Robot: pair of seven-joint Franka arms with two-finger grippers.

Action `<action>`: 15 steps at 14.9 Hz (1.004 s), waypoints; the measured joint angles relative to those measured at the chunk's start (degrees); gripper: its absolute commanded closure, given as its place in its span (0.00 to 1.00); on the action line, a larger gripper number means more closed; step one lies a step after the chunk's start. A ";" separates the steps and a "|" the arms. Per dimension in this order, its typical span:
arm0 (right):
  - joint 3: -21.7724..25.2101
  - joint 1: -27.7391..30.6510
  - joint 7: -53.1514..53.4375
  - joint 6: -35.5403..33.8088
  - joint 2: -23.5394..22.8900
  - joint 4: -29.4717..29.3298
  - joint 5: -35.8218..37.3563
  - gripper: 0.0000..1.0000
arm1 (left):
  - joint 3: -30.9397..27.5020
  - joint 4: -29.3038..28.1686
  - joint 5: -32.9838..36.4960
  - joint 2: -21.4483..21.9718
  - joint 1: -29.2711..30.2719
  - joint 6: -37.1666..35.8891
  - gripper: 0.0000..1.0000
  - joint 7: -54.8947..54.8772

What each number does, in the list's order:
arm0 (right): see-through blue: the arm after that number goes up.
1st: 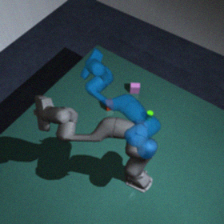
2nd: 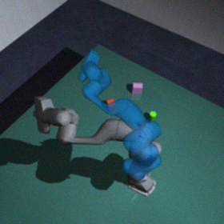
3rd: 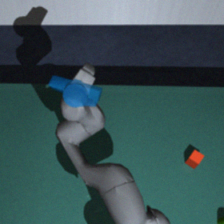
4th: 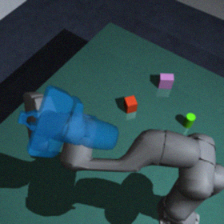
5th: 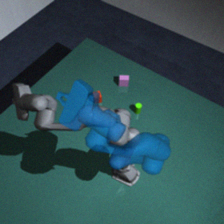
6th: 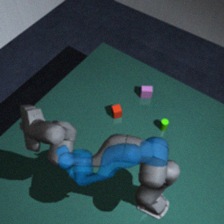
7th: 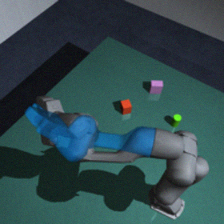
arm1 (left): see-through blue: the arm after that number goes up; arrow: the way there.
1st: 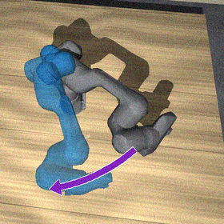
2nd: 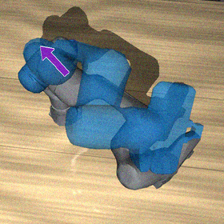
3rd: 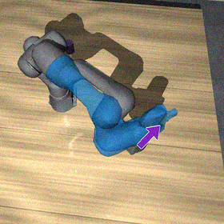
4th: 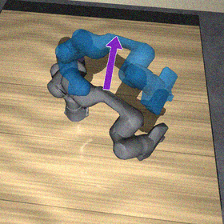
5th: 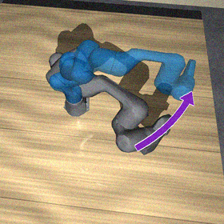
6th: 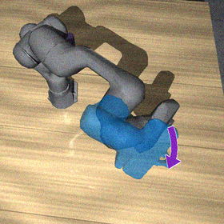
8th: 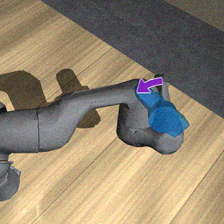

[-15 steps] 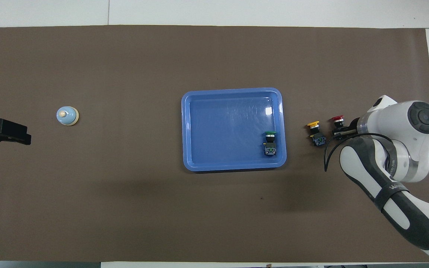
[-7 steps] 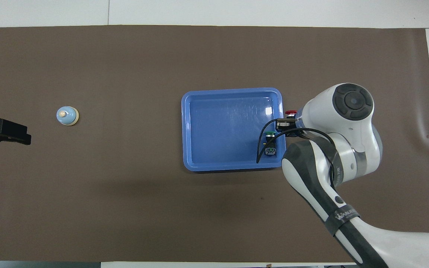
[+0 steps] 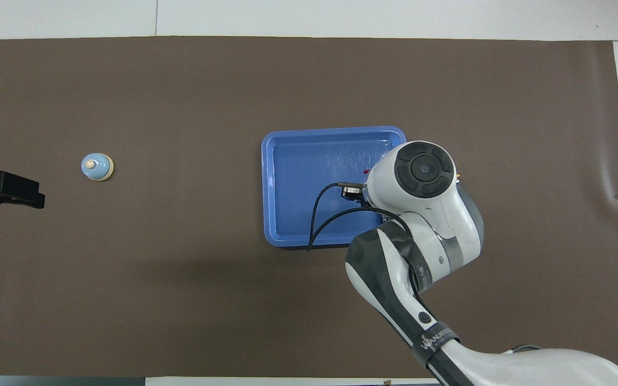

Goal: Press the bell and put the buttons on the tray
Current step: 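Carry the red button into the tray and open the right gripper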

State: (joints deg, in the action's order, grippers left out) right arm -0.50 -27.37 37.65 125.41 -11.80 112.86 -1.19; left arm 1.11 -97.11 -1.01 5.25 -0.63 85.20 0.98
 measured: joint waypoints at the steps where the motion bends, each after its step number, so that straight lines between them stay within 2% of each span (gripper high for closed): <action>1: -0.01 -1.16 1.25 0.01 -1.08 -0.64 0.00 1.00 | 0.00 0.00 0.00 0.00 0.00 0.00 0.00 0.00; 6: 0.01 -3.45 3.62 2.58 -5.02 -1.13 -0.01 1.00 | 0.00 0.00 0.00 0.00 0.00 0.00 0.00 0.00; 7: 0.02 -3.46 3.63 2.96 -5.43 -1.11 -0.01 0.93 | 0.00 0.00 0.00 0.00 0.00 0.00 0.00 0.00; 8: 0.07 -3.46 3.63 3.17 -5.61 -1.05 -0.01 0.65 | 0.00 0.00 0.00 0.00 0.00 0.00 0.00 0.00; 9: 0.09 -3.46 3.63 3.54 -5.66 -0.85 -0.02 0.47 | 0.00 0.00 0.00 0.00 0.00 0.00 0.00 0.00; 12: 0.09 -3.60 3.67 5.58 -5.68 0.57 -0.04 0.24 | 0.00 0.00 0.00 0.00 0.00 0.00 0.00 0.00; 14: 0.08 -3.88 3.69 6.55 -5.68 1.61 -0.05 0.00 | 0.00 0.00 0.00 0.00 0.00 0.00 0.00 0.00; 15: 0.08 -3.94 3.70 6.62 -5.68 1.87 -0.05 0.00 | 0.00 0.00 0.00 0.00 0.00 0.00 0.00 0.00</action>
State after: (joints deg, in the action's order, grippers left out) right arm -0.42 -31.31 41.35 132.03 -17.48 114.73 -1.24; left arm 1.11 -97.11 -1.01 5.25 -0.63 85.20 0.98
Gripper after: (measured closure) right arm 0.145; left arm 0.000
